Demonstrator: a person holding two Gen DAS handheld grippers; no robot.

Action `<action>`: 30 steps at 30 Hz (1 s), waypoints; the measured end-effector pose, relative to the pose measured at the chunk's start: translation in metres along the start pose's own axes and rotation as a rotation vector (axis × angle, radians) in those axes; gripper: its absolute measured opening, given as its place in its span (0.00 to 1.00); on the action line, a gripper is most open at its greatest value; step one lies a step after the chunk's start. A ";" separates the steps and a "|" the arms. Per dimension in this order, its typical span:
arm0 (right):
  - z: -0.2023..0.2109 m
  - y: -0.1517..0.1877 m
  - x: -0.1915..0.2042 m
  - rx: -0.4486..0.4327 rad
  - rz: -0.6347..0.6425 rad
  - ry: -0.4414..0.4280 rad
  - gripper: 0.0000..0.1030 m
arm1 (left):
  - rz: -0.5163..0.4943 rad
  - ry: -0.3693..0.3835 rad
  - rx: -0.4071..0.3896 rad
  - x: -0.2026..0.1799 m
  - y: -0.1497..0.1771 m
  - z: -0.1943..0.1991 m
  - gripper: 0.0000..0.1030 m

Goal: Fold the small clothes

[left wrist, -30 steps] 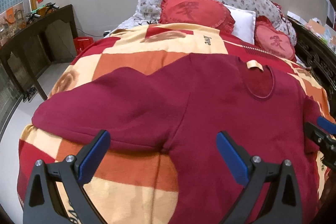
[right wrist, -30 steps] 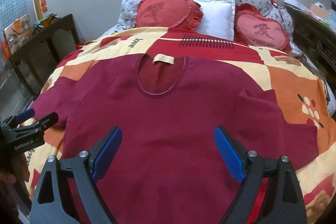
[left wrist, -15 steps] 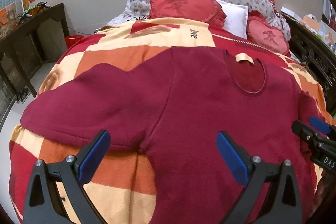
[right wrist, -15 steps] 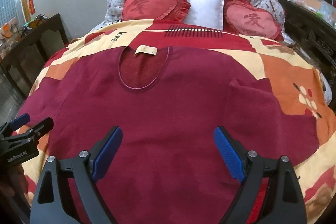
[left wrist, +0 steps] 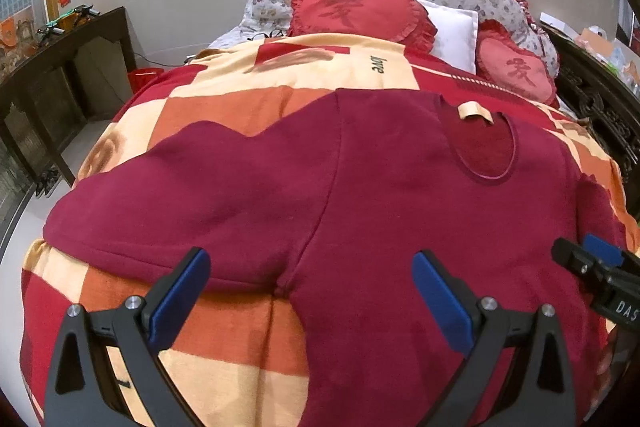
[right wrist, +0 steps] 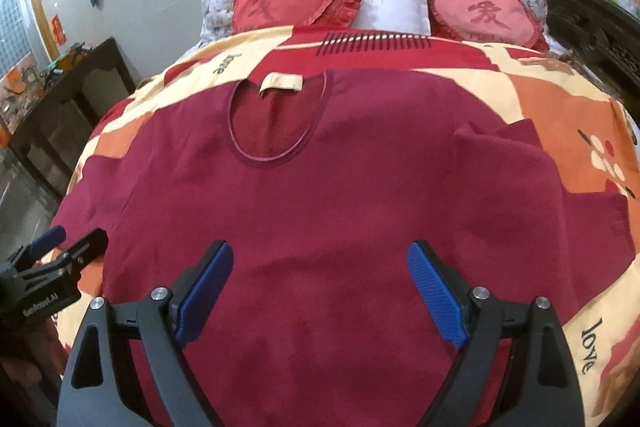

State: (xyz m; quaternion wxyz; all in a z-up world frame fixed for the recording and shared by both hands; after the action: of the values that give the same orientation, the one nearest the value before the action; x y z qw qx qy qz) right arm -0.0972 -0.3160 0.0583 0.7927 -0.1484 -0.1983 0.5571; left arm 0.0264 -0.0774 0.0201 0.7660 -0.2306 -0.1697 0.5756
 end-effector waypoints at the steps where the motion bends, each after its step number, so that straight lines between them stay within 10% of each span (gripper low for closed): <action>1: 0.001 0.000 0.001 -0.008 0.006 0.020 1.00 | 0.002 0.002 0.000 0.000 0.000 0.000 0.99; 30: -0.010 0.000 0.014 -0.010 0.037 0.111 1.00 | 0.045 0.012 0.016 0.016 0.001 -0.009 0.99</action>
State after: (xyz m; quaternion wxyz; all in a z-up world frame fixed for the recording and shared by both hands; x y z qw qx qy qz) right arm -0.0882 -0.3034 0.0513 0.7911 -0.1867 -0.1538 0.5617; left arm 0.0350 -0.0632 0.0124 0.7556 -0.2316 -0.1550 0.5927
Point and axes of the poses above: each gripper's, at about its wrist camera, not at the fingertips, and z roughly against the way its jaws point, x to its left, y to its underside, the point moved 6 cm from there along -z, roughly the way its jaws point, and after that the axes turned 8 degrees about x, right-handed, at the moved point
